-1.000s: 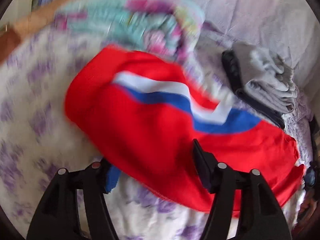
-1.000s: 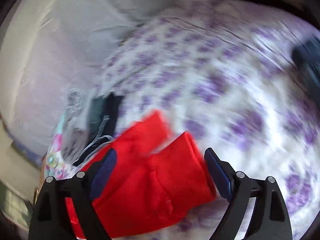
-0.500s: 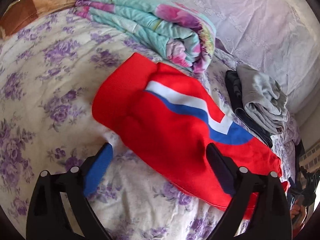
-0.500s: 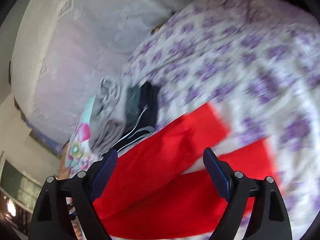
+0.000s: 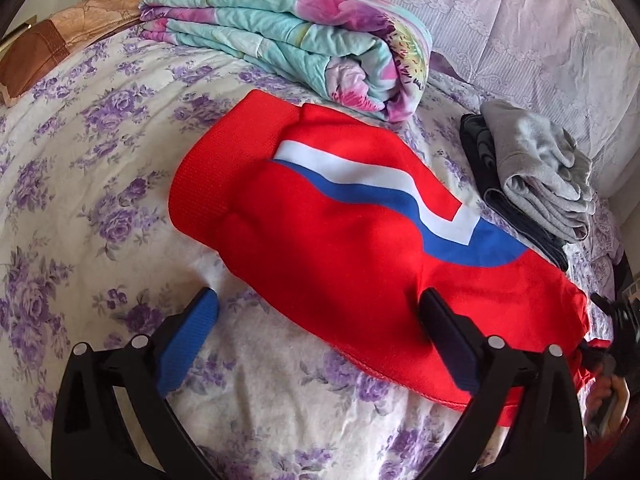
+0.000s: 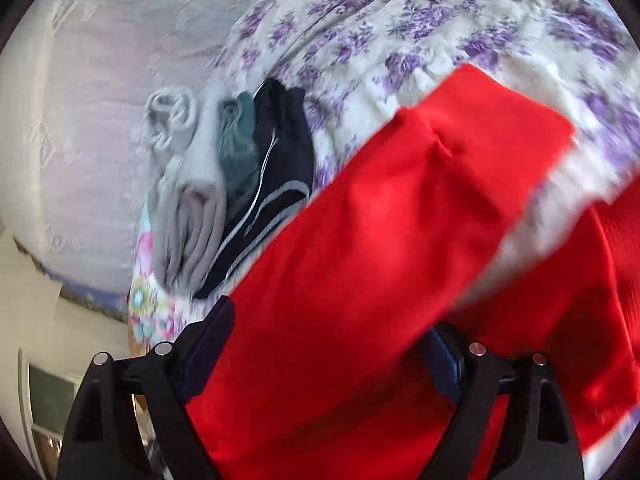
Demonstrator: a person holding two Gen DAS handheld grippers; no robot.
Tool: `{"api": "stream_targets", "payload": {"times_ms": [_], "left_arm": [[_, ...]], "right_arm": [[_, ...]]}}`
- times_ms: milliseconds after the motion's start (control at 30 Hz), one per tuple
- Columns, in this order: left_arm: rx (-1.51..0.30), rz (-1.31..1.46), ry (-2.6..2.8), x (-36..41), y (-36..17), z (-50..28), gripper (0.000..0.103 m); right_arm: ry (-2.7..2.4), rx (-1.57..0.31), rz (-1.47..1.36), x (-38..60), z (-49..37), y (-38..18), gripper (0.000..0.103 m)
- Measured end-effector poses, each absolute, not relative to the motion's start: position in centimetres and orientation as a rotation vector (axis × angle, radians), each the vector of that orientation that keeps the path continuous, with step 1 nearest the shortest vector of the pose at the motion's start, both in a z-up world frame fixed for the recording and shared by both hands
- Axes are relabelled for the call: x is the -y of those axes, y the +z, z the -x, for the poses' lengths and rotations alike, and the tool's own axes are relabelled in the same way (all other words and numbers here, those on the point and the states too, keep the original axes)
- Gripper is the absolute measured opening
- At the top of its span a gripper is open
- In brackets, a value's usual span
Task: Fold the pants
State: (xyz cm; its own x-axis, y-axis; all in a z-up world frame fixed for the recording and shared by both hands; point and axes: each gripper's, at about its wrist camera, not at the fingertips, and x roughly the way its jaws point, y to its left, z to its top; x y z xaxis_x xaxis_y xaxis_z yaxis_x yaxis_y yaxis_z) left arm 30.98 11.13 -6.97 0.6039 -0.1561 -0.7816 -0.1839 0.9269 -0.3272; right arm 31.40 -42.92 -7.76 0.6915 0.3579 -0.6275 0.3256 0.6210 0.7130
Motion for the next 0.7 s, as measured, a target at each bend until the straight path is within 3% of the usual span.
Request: {"api": "stream_targets", "payload": {"times_ms": [67, 100, 133, 167, 200, 333, 500, 567, 633, 700], "left_arm": [[-0.929, 0.418, 0.010, -11.4, -7.0, -31.0, 0.098], [-0.929, 0.427, 0.007, -11.6, -7.0, -31.1, 0.098], [-0.927, 0.439, 0.000, -11.9, -7.1, -31.1, 0.098], [-0.926, 0.446, -0.003, -11.9, -7.1, -31.1, 0.098], [-0.923, 0.462, -0.014, -12.2, -7.1, -31.0, 0.098], [-0.905, 0.512, -0.040, -13.1, -6.8, -30.5, 0.098], [-0.868, 0.632, -0.053, -15.3, -6.4, -28.8, 0.098], [-0.854, 0.688, -0.053, -16.4, -6.6, -27.6, 0.098], [-0.839, 0.724, -0.057, -17.0, -6.7, -26.3, 0.098], [-0.830, 0.723, -0.060, -17.2, -6.9, -24.8, 0.098]], "right_arm": [[0.003, -0.822, -0.887, 42.4, -32.9, -7.4, 0.084], [0.000, -0.812, -0.859, 42.2, -33.4, -7.2, 0.069], [0.005, -0.799, -0.845, 42.1, -33.6, -7.1, 0.035], [0.011, -0.789, -0.846, 42.2, -33.4, -7.0, 0.019], [0.031, -0.763, -0.854, 42.2, -33.0, -6.8, 0.010], [0.220, -0.628, -0.717, 39.7, -27.2, -2.3, 0.009], [0.574, -0.517, -0.498, 33.5, -12.4, 2.0, 0.009], [0.704, -0.589, -0.351, 31.1, -6.4, 0.7, 0.014], [0.624, -0.704, -0.322, 31.6, -2.2, -2.0, 0.045], [0.482, -0.760, -0.433, 34.7, 0.3, -4.1, 0.046]]}}
